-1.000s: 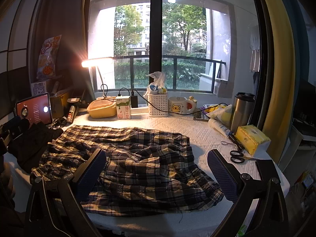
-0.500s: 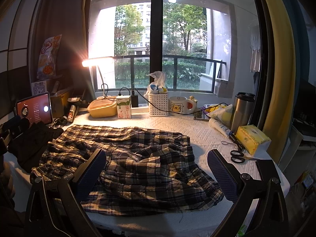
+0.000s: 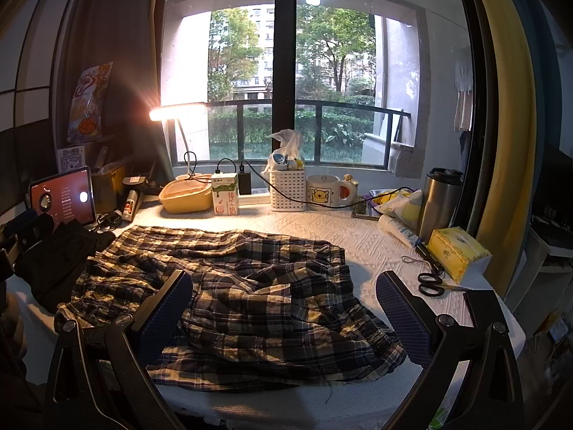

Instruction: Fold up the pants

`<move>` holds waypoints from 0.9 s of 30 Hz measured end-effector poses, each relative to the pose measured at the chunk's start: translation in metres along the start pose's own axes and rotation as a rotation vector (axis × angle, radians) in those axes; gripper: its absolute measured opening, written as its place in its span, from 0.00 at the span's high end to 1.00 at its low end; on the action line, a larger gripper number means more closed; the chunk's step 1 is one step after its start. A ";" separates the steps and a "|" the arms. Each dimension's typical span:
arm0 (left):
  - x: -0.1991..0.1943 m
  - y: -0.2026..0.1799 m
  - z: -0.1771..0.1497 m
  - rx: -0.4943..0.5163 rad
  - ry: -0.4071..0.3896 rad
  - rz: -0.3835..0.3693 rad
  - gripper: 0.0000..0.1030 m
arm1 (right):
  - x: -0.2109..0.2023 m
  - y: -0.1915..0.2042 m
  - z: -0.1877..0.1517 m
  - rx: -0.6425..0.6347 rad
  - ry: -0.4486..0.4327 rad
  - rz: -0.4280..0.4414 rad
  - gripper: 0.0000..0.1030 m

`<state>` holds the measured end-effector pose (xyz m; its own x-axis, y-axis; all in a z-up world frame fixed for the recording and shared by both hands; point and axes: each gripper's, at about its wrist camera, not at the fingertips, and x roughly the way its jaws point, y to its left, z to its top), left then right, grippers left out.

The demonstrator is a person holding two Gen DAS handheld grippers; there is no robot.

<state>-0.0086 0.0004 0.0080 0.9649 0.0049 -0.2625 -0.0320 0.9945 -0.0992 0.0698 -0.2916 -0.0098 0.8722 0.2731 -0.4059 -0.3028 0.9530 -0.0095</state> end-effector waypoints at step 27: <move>0.044 0.021 -0.005 -0.013 0.120 0.110 0.01 | 0.034 -0.007 0.006 -0.049 0.045 0.002 0.00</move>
<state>0.0316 0.0210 -0.0109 0.9171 0.1007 -0.3856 -0.1403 0.9872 -0.0760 0.1038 -0.2887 -0.0180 0.8540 0.2676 -0.4462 -0.3239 0.9446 -0.0532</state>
